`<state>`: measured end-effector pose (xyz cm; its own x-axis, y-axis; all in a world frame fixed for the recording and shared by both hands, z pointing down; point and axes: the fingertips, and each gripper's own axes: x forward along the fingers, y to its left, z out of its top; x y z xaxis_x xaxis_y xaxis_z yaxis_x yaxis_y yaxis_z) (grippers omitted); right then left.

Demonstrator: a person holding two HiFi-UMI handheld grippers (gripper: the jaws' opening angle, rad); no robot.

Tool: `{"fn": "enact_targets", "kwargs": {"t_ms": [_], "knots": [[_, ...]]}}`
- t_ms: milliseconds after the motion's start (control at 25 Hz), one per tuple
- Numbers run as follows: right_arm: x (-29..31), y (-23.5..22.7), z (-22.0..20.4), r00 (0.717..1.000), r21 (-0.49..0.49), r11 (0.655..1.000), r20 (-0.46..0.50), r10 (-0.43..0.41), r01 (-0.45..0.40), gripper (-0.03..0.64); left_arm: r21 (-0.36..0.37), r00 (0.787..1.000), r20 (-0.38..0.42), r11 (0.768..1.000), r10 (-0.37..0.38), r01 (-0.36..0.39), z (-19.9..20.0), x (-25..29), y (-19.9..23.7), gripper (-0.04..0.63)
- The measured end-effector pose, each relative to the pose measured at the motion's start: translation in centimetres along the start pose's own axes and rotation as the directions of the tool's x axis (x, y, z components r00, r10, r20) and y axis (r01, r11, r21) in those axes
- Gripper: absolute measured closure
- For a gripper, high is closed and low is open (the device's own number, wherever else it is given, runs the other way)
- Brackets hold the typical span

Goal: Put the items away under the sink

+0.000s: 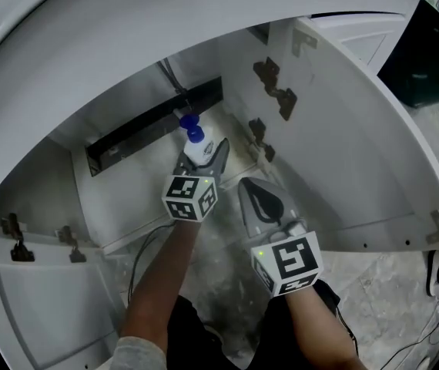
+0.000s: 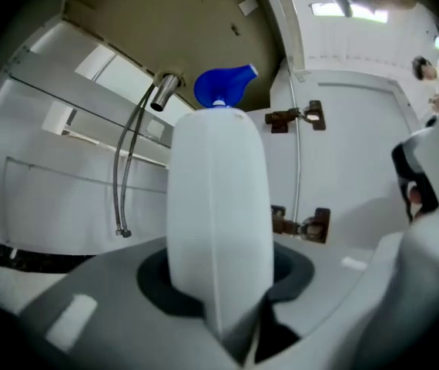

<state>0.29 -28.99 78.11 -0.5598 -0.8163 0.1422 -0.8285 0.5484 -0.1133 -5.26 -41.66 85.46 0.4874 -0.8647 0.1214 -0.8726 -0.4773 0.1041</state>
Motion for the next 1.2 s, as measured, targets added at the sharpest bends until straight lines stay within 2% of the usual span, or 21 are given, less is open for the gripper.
{"fn": "enact_targets", "kwargs": {"t_ms": [120, 200, 280, 360, 440, 640, 840, 1000, 1200], "knots": [[-0.1, -0.5, -0.4, 1.0, 0.012, 1.0, -0.01, -0.006, 0.006, 0.617, 0.078, 0.998, -0.043, 0.996, -0.036, 0.039, -0.5, 2.2, -0.7, 0.431], [-0.3, -0.3, -0.6, 1.0, 0.011, 1.0, -0.02, -0.003, 0.003, 0.617, 0.108, 0.998, -0.056, 0.994, -0.025, 0.031, -0.7, 3.4, -0.5, 0.431], [-0.3, 0.2, -0.6, 1.0, 0.004, 1.0, -0.023, 0.009, -0.009, 0.617, 0.081, 0.997, -0.07, 0.997, -0.015, 0.021, -1.0, 4.4, 0.2, 0.431], [-0.1, 0.7, -0.6, 0.999, 0.009, 1.0, -0.021, 0.026, -0.025, 0.617, 0.036, 0.995, -0.087, 0.998, -0.048, 0.051, -1.5, 5.3, 0.0, 0.432], [0.2, 1.2, -0.5, 0.999, 0.003, 0.999, -0.014, 0.043, -0.043, 0.617, 0.027, 0.993, -0.09, 0.997, -0.073, 0.076, -1.7, 5.9, -0.6, 0.431], [-0.5, 1.9, -0.3, 0.998, -0.016, 0.998, -0.001, 0.066, -0.066, 0.617, 0.0, 0.993, -0.115, 1.0, -0.028, 0.028, -2.9, 7.4, -0.1, 0.431], [-1.3, 1.4, 0.5, 0.998, 0.033, 0.998, 0.024, 0.057, -0.058, 0.617, 0.068, 0.989, -0.134, 0.995, -0.061, 0.071, -3.3, 8.7, -0.4, 0.43], [-1.8, 1.1, 0.8, 0.998, 0.03, 0.998, 0.034, 0.052, -0.053, 0.617, 0.071, 0.986, -0.138, 0.992, -0.092, 0.103, -3.6, 9.2, -1.2, 0.43], [-1.8, 1.1, 0.8, 0.998, 0.033, 0.998, 0.033, 0.053, -0.054, 0.617, 0.105, 0.976, -0.182, 0.985, -0.117, 0.137, -4.8, 9.4, -1.9, 0.43]]}}
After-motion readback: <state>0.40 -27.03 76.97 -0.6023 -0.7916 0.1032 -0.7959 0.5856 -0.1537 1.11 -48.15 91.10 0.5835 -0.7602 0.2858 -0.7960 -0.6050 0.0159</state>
